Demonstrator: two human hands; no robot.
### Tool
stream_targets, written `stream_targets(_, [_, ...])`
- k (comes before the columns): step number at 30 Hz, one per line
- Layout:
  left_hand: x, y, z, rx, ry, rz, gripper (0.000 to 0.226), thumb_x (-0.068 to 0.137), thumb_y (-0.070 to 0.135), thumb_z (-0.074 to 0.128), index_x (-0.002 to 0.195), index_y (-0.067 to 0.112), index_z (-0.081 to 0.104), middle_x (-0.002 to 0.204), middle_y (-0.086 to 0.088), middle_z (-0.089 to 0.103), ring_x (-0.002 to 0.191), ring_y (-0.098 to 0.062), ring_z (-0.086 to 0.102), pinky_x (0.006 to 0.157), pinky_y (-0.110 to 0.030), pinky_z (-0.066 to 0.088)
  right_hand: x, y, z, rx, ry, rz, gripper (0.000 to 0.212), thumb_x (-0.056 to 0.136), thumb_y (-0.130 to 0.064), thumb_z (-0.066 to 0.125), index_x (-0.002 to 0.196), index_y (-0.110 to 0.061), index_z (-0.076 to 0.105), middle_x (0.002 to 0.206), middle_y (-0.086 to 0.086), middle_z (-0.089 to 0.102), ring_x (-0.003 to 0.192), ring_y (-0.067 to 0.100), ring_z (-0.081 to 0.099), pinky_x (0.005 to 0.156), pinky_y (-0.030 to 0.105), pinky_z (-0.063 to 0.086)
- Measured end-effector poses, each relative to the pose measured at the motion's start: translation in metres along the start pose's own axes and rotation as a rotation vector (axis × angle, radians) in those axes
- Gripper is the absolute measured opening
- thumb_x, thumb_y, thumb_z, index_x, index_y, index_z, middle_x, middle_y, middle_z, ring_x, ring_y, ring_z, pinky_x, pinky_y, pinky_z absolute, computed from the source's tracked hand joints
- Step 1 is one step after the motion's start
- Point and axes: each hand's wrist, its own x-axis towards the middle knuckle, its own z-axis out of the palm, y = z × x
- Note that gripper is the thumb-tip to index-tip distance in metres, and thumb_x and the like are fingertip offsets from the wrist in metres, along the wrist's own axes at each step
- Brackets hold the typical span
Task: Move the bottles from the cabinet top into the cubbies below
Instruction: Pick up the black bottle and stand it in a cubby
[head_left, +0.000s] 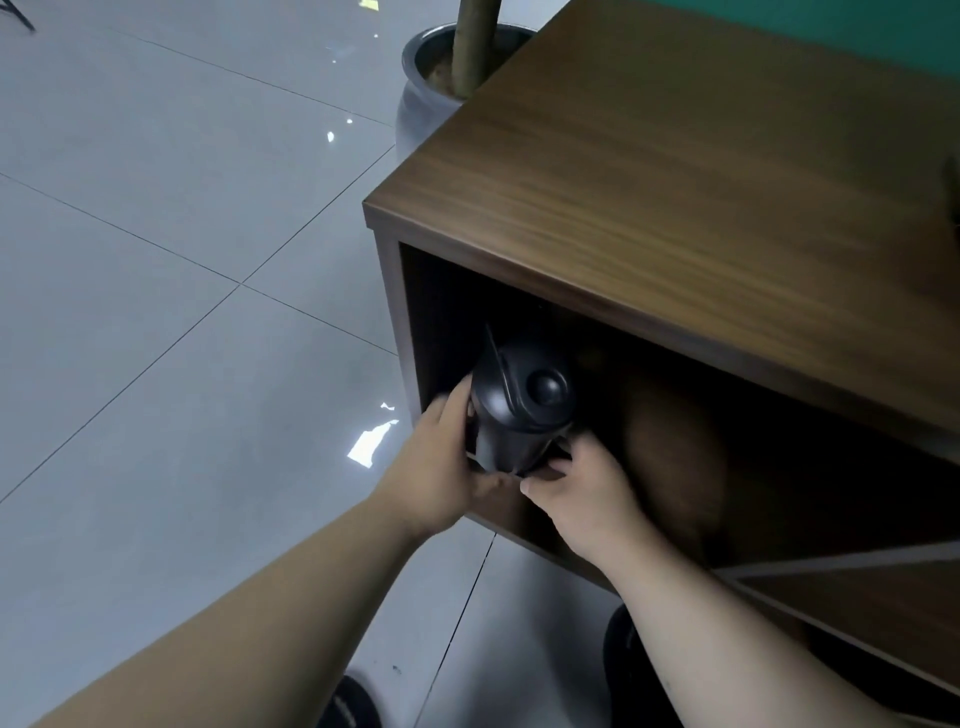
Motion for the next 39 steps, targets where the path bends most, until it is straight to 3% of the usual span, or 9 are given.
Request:
stream_targets(2, [-0.003,0.003,0.003,0.003,0.023,-0.015,0.104,0.061,0.038,0.092,0.151,0.026,0.041,0.127,0.002,0.057,0.116,-0.025,0.063,0.082,-0.041,0.064,0.0,0.003,0.001,-0.027,0.007,0.013,0.047,0.076,0.012,0.067,0.088,-0.032,0.056,0.095,-0.02,0.064,0.086,-0.007,0.065,0.086,0.018,0.052])
stream_targets(5, [-0.006,0.004,0.008,-0.015,0.056,-0.043,0.099,0.062,0.036,0.086,0.149,0.026,0.042,0.121,0.001,0.06,0.111,-0.025,0.065,0.081,-0.042,0.064,0.002,0.005,0.001,-0.071,0.015,0.02,0.044,0.079,0.007,0.069,0.085,-0.033,0.053,0.089,-0.025,0.059,0.073,-0.022,0.058,0.066,0.002,0.045])
stream_targets(9, [-0.009,0.002,0.01,0.017,0.093,-0.045,0.09,0.066,0.035,0.085,0.146,0.024,0.045,0.119,0.002,0.063,0.112,-0.021,0.064,0.087,-0.042,0.061,0.004,0.009,0.003,-0.174,0.06,0.0,0.03,0.077,-0.006,0.075,0.094,-0.024,0.058,0.082,-0.02,0.059,0.072,-0.012,0.055,0.059,0.002,0.041])
stream_targets(13, [-0.011,0.003,0.009,0.049,0.105,-0.045,0.09,0.071,0.023,0.087,0.149,0.015,0.043,0.124,0.001,0.068,0.114,-0.013,0.064,0.095,-0.033,0.056,0.008,0.01,0.009,-0.221,0.138,0.001,0.03,0.076,-0.012,0.078,0.102,-0.013,0.063,0.096,0.0,0.069,0.083,0.011,0.063,0.075,0.024,0.049])
stream_targets(15, [-0.012,0.005,0.008,0.054,0.096,-0.062,0.094,0.072,0.032,0.082,0.154,0.015,0.038,0.121,-0.001,0.071,0.11,-0.012,0.067,0.092,-0.03,0.057,0.01,0.012,0.012,-0.259,0.175,-0.012,0.032,0.075,-0.013,0.078,0.103,-0.01,0.064,0.101,0.005,0.07,0.086,0.017,0.065,0.077,0.027,0.049])
stream_targets(18, [-0.013,0.002,0.007,0.098,0.092,-0.082,0.096,0.075,0.036,0.077,0.158,0.02,0.031,0.12,-0.002,0.071,0.111,-0.016,0.068,0.09,-0.039,0.06,0.01,0.015,0.017,-0.291,0.237,-0.051,0.032,0.074,-0.014,0.08,0.101,-0.01,0.064,0.103,0.008,0.067,0.087,0.02,0.065,0.077,0.029,0.05])
stream_targets(22, [-0.013,0.003,0.006,0.141,0.108,-0.095,0.09,0.082,0.023,0.08,0.158,0.019,0.031,0.125,-0.002,0.07,0.114,-0.016,0.068,0.088,-0.033,0.058,0.01,0.018,0.025,-0.341,0.298,-0.094,0.035,0.07,-0.019,0.081,0.099,-0.012,0.063,0.108,0.009,0.063,0.099,0.03,0.065,0.086,0.045,0.053])
stream_targets(27, [-0.015,0.001,0.006,0.13,0.116,-0.159,0.085,0.087,0.024,0.075,0.157,0.033,0.027,0.132,0.003,0.068,0.11,-0.022,0.068,0.091,-0.044,0.059,0.01,0.018,0.031,-0.419,0.347,-0.118,0.038,0.07,-0.023,0.082,0.098,-0.008,0.061,0.111,0.013,0.062,0.106,0.034,0.059,0.09,0.045,0.05])
stream_targets(39, [-0.016,0.004,0.008,0.138,0.122,-0.23,0.097,0.088,0.022,0.077,0.161,0.037,0.016,0.136,0.003,0.066,0.109,-0.024,0.067,0.09,-0.037,0.056,0.008,0.02,0.033,-0.482,0.349,-0.149,0.049,0.068,-0.024,0.084,0.108,-0.005,0.061,0.118,0.015,0.061,0.115,0.036,0.055,0.098,0.042,0.045])
